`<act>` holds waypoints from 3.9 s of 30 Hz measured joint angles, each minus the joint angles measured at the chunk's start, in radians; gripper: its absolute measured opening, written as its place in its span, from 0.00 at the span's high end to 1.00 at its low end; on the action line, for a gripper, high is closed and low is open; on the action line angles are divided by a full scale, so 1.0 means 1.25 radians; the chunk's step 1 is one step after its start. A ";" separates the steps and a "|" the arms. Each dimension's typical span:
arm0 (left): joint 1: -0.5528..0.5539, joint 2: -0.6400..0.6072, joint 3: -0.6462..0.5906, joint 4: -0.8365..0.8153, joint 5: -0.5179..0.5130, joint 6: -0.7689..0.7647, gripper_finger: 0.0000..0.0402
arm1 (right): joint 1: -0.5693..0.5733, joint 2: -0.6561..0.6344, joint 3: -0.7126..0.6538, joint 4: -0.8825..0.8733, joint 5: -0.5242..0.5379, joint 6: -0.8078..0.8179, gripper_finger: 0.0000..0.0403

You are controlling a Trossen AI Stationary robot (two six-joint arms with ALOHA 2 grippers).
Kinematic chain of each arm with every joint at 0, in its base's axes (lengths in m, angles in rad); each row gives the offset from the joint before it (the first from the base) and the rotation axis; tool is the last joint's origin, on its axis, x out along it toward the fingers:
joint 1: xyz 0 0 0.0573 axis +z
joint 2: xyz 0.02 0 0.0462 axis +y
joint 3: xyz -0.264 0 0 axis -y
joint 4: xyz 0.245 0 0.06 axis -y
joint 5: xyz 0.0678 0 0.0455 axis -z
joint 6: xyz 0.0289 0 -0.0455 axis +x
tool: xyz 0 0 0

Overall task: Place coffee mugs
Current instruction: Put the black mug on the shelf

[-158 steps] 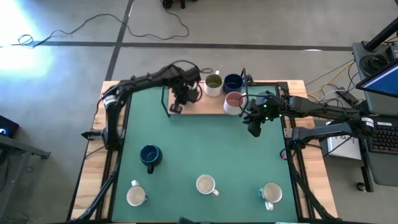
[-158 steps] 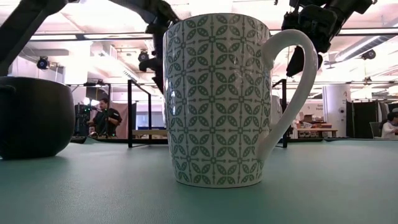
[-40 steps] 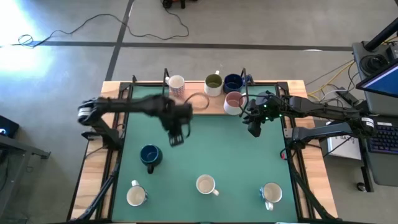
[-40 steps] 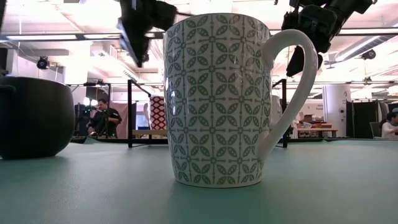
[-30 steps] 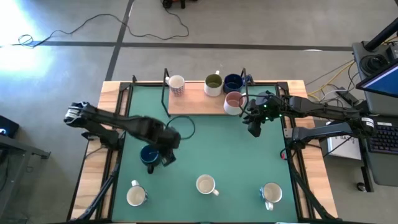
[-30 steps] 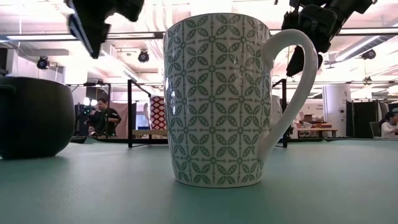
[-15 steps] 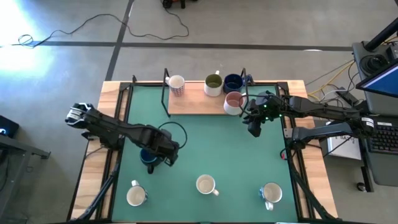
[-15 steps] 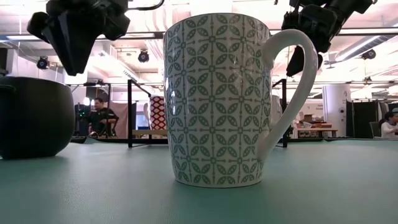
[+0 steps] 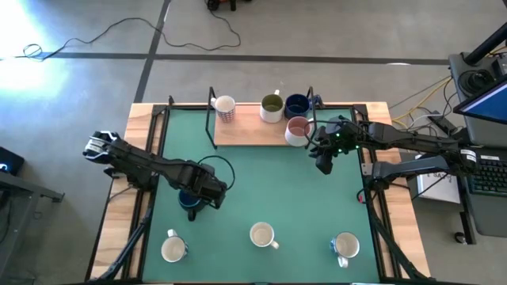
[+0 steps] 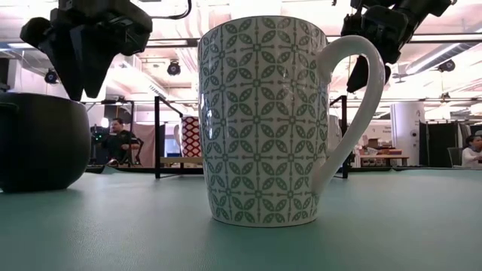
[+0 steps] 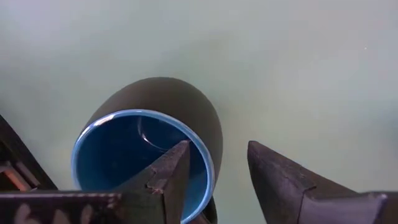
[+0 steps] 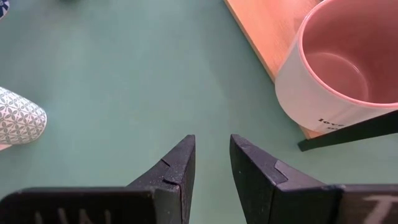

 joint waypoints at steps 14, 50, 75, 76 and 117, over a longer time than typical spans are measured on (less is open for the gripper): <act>-0.001 0.028 -0.054 0.069 0.000 0.110 0.66 | 0.000 0.000 0.000 0.000 0.000 0.000 0.78; 0.126 0.034 -0.054 0.320 0.174 1.571 0.98 | 0.000 0.000 0.000 0.000 0.000 0.000 0.78; 0.190 0.034 -0.052 0.217 0.200 1.787 0.90 | 0.000 0.000 0.000 0.000 0.000 0.000 0.78; 0.190 0.034 -0.051 0.216 0.196 1.777 0.89 | 0.000 0.000 0.000 0.000 0.000 0.000 0.78; 0.129 0.096 0.066 0.330 0.106 0.883 0.64 | 0.000 0.000 0.000 0.000 0.000 0.000 0.78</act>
